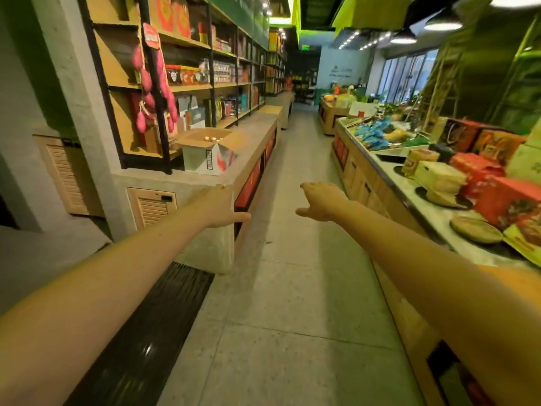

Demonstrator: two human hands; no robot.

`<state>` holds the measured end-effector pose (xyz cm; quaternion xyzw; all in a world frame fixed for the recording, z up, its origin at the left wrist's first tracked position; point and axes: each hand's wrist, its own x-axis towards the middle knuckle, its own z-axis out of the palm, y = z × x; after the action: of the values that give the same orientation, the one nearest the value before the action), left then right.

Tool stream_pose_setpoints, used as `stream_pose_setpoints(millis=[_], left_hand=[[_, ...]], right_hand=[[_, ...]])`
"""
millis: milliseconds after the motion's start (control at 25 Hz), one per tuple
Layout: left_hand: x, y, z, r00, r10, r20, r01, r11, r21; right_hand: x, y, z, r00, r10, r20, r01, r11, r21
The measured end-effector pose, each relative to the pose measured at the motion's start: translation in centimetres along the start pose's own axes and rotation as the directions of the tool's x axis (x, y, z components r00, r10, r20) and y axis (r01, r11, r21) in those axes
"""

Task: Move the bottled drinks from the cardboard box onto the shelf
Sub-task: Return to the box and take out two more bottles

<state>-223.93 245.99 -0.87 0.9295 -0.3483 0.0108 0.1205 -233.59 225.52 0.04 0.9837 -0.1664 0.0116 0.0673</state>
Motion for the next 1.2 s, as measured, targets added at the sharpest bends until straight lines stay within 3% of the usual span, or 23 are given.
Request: stream_pose_setpoints(millis=[320,560,760,880,1040,1200], left_hand=[[21.9,0.0,2.9,0.995,0.095,0.039,-0.099,0.986,0.136],[41.9,-1.9,0.9,0.987,0.152,0.044,-0.156,0.982,0.104],[54.8,-1.0,3.4,0.973,0.215,0.083,-0.225,0.964,0.141],[62.7,-1.4,6.6,0.968,0.221,0.12,-0.235,0.964,0.126],[75.0,-0.9,8.0,0.98,0.194,0.053,-0.201,0.949,0.242],[87.5,-1.0,8.8,0.991,0.127,0.046,-0.133,0.971,0.2]], right_hand=[[17.6,6.9,3.9,1.0,0.021,-0.002,-0.022,0.995,-0.094],[34.2,11.9,4.0,0.991,0.132,-0.017,-0.133,0.99,-0.056],[46.8,16.8,5.9,0.989,0.15,-0.002,-0.15,0.987,-0.055],[54.9,19.6,7.7,0.992,0.127,-0.008,-0.128,0.99,-0.053],[67.9,24.1,10.1,0.998,0.058,-0.035,-0.06,0.995,-0.08],[80.9,28.5,11.1,0.999,-0.01,-0.037,0.007,0.997,-0.075]])
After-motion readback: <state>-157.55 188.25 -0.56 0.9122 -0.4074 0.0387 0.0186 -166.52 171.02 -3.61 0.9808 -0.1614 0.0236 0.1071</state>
